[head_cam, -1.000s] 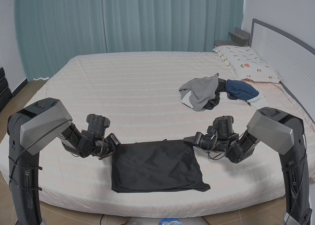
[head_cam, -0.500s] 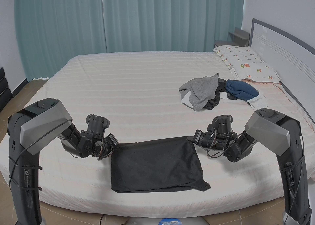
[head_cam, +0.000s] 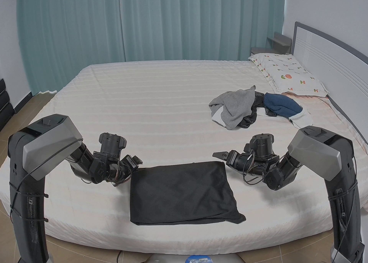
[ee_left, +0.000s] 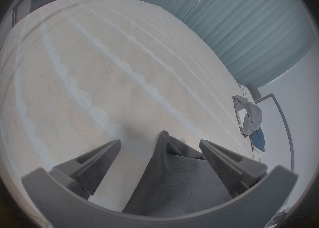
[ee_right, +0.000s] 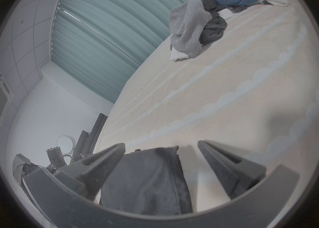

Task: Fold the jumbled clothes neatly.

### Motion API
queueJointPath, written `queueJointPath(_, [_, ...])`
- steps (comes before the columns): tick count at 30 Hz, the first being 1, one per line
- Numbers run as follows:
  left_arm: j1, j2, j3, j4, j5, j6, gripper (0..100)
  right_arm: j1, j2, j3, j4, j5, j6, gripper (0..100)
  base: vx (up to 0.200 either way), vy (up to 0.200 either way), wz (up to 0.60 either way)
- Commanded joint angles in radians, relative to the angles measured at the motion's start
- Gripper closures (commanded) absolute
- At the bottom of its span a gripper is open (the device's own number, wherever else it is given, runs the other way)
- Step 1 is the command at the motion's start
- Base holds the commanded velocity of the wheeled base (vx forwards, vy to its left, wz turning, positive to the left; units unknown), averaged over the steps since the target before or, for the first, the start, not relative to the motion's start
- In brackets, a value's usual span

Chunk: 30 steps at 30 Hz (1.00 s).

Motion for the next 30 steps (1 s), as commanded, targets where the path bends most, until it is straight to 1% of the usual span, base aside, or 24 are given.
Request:
queueJointPath(1, [0.023, -0.077, 0.087, -0.009, -0.044, -0.004, 0, -0.029, -0.142, 0.208, -0.063, 0.010, 0.020, 0, 0.000, 0.000, 0.00])
queueJointPath(2, [0.023, -0.087, 0.105, -0.012, -0.059, -0.003, 0, -0.029, -0.150, 0.228, -0.073, 0.010, 0.025, 0, 0.000, 0.000, 0.00])
queueJointPath(3, [0.022, -0.129, 0.166, -0.034, -0.119, 0.010, 0, -0.038, -0.177, 0.297, -0.108, 0.010, 0.042, 0, 0.000, 0.000, 0.00])
queueJointPath(4, [0.022, -0.147, 0.200, -0.049, -0.150, 0.025, 0, -0.044, -0.193, 0.335, -0.126, 0.011, 0.053, 0, 0.000, 0.000, 0.00])
queueJointPath(5, [0.020, -0.169, 0.249, -0.078, -0.187, 0.062, 0, -0.055, -0.213, 0.389, -0.149, 0.011, 0.066, 0, 0.000, 0.000, 0.00])
queueJointPath(6, [0.020, -0.170, 0.266, -0.089, -0.193, 0.080, 0, -0.056, -0.219, 0.406, -0.155, 0.011, 0.073, 0, 0.000, 0.000, 0.00])
queueJointPath(8, [0.017, -0.172, 0.295, -0.114, -0.197, 0.115, 0, -0.058, -0.231, 0.436, -0.162, 0.010, 0.083, 0, 0.000, 0.000, 0.00])
queueJointPath(11, [0.012, -0.161, 0.361, -0.187, -0.203, 0.198, 0, -0.065, -0.272, 0.501, -0.165, 0.004, 0.168, 0, 0.000, 0.000, 0.00])
queueJointPath(12, [0.012, -0.161, 0.361, -0.187, -0.203, 0.198, 0, -0.065, -0.272, 0.501, -0.165, 0.004, 0.168, 0, 0.000, 0.000, 0.00])
queueJointPath(14, [-0.001, -0.147, 0.401, -0.247, -0.206, 0.240, 0, -0.082, -0.286, 0.519, -0.181, 0.004, 0.258, 0, 0.000, 0.000, 0.00])
queueJointPath(15, [-0.006, -0.143, 0.412, -0.265, -0.206, 0.250, 0, -0.088, -0.280, 0.522, -0.194, 0.005, 0.278, 0, 0.000, 0.000, 0.00])
queueJointPath(18, [-0.032, -0.121, 0.421, -0.302, -0.205, 0.252, 0, -0.107, -0.249, 0.525, -0.220, 0.007, 0.286, 0, 0.000, 0.000, 0.00])
queueJointPath(25, [-0.086, -0.092, 0.421, -0.325, -0.194, 0.250, 0, -0.121, -0.243, 0.551, -0.231, 0.010, 0.289, 0, 0.000, 0.000, 0.00])
queueJointPath(30, [-0.087, -0.080, 0.420, -0.361, -0.191, 0.249, 0, -0.119, -0.242, 0.562, -0.247, 0.016, 0.292, 0, 0.000, 0.000, 0.00])
